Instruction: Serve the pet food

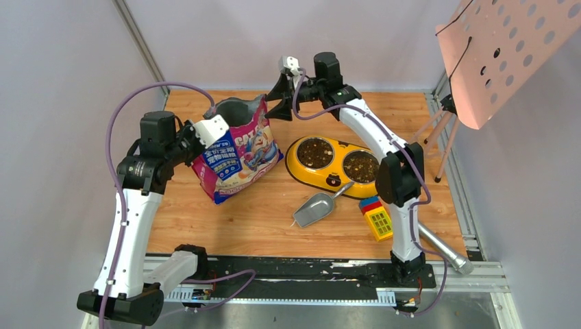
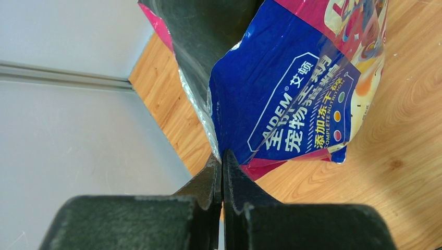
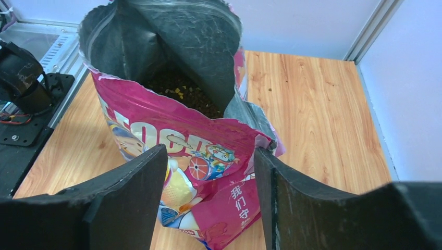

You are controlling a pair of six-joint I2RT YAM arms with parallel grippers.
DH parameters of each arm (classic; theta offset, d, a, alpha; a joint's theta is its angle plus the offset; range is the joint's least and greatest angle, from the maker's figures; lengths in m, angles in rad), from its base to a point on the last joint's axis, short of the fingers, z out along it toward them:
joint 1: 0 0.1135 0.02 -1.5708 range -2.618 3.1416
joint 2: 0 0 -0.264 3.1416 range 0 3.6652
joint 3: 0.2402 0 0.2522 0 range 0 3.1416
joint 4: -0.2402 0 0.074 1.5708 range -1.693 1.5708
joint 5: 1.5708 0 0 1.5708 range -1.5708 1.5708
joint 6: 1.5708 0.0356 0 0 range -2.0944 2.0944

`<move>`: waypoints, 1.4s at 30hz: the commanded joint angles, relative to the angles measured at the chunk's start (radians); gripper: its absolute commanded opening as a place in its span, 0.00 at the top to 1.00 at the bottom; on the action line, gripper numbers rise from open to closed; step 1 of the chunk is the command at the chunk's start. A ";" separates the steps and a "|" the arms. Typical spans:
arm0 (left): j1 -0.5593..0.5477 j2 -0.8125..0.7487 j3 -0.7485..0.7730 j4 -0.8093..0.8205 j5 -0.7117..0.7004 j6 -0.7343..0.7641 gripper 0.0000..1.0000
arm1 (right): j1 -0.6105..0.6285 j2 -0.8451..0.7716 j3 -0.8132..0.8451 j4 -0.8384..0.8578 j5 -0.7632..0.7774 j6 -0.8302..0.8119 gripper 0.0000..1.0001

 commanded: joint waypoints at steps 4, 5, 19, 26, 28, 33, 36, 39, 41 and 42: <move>0.004 -0.010 0.067 0.157 0.018 0.012 1.00 | -0.006 -0.073 -0.025 0.069 0.010 0.067 0.43; 0.004 -0.009 0.071 0.157 0.017 0.012 1.00 | -0.010 -0.112 -0.078 0.069 0.020 0.059 0.43; 0.003 0.013 0.115 0.124 0.070 -0.030 1.00 | -0.003 -0.056 -0.094 0.178 0.121 0.087 0.34; 0.004 0.008 0.123 0.099 0.055 0.002 1.00 | 0.008 0.046 0.023 0.294 0.025 0.165 0.41; 0.004 0.010 0.123 0.103 0.044 0.009 1.00 | 0.008 0.060 0.051 0.294 -0.028 0.186 0.45; 0.003 0.019 0.129 0.098 0.015 0.038 1.00 | 0.008 0.054 0.070 0.250 -0.136 0.209 0.76; 0.004 0.021 0.128 0.097 -0.018 0.069 1.00 | 0.003 0.029 0.040 0.228 -0.144 0.215 1.00; 0.037 0.036 0.148 0.095 -0.042 0.064 1.00 | -0.007 -0.045 -0.029 0.228 -0.118 0.231 1.00; 0.195 0.067 0.231 0.031 0.069 0.047 1.00 | -0.018 -0.131 -0.107 0.211 -0.095 0.231 1.00; 0.241 0.093 0.254 0.004 0.107 0.072 1.00 | -0.021 -0.163 -0.130 0.187 -0.082 0.221 1.00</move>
